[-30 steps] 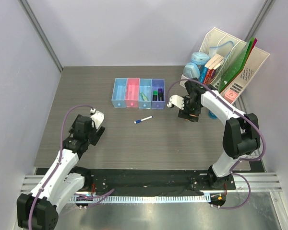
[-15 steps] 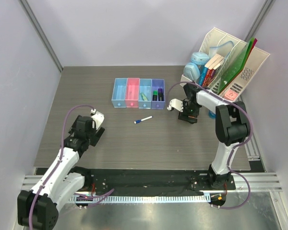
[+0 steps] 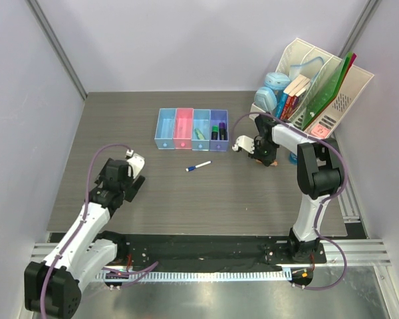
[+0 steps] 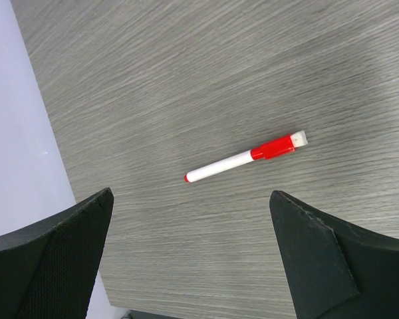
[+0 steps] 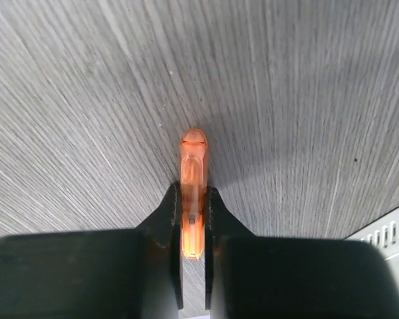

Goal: Sort the stationery into containers
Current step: Pick up the pen from the center of the board, then place the pen in the storage box, then pick up the pen from the center of the board.

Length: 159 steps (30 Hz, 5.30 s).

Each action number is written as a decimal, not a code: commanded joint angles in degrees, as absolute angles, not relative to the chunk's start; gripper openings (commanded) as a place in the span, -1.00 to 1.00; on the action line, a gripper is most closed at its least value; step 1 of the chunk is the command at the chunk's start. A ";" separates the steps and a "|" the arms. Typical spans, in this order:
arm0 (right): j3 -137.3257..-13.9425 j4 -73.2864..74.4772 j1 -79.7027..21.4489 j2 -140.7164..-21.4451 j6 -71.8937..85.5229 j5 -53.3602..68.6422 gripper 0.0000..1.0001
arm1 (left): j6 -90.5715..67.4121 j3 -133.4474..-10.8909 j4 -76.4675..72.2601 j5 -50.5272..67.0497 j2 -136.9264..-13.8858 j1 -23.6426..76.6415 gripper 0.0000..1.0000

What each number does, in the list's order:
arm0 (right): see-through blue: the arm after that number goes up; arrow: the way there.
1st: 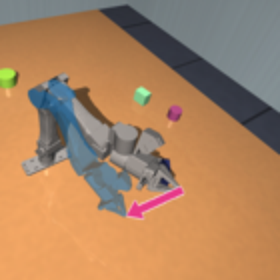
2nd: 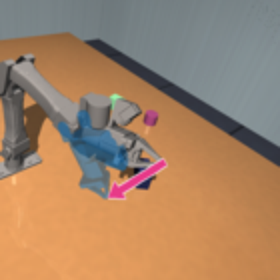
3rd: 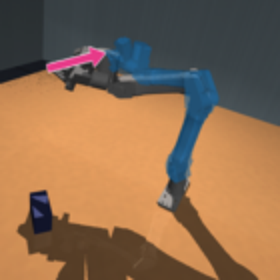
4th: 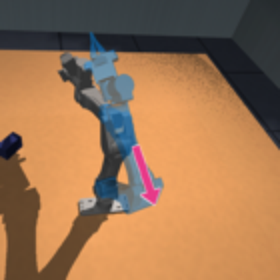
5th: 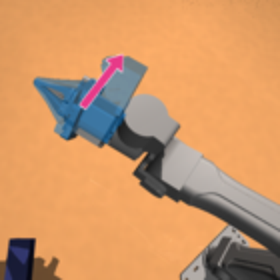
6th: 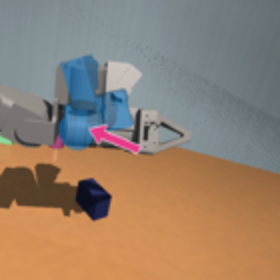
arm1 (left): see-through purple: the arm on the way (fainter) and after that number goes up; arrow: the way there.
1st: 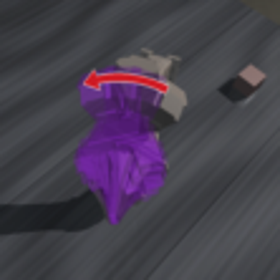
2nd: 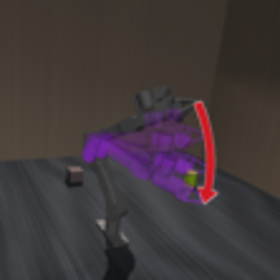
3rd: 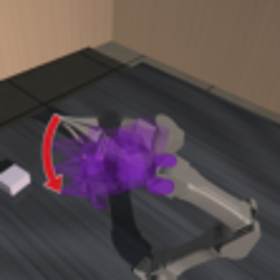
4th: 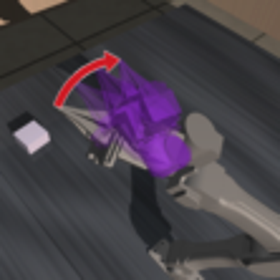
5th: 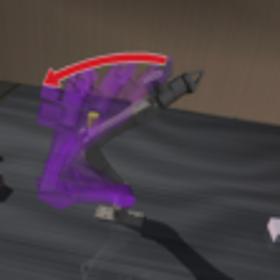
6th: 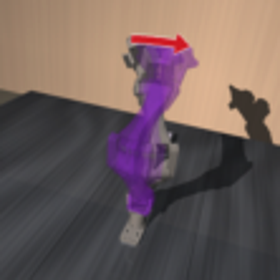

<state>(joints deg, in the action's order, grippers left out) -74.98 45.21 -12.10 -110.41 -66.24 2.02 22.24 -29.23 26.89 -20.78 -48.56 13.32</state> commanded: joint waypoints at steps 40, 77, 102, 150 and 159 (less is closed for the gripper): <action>-104.77 5.27 -24.96 -122.78 18.73 27.51 -0.98 | 39.99 -31.99 36.65 -14.24 -43.86 12.66 0.99; -104.49 15.97 -26.71 -120.77 4.86 22.24 0.05 | 51.32 -24.43 26.19 -14.76 -46.41 11.61 1.00; -98.17 54.14 -37.26 -114.78 -51.06 7.47 0.09 | 66.97 -31.72 26.28 20.47 -62.83 -7.73 0.95; -98.62 42.19 -43.15 -121.46 -54.67 6.77 0.33 | 76.56 -38.14 38.15 29.36 -75.85 -13.45 -1.00; -100.10 40.34 -44.47 -125.42 -53.88 9.31 0.32 | 67.50 -42.27 36.65 33.92 -74.79 -21.44 -1.00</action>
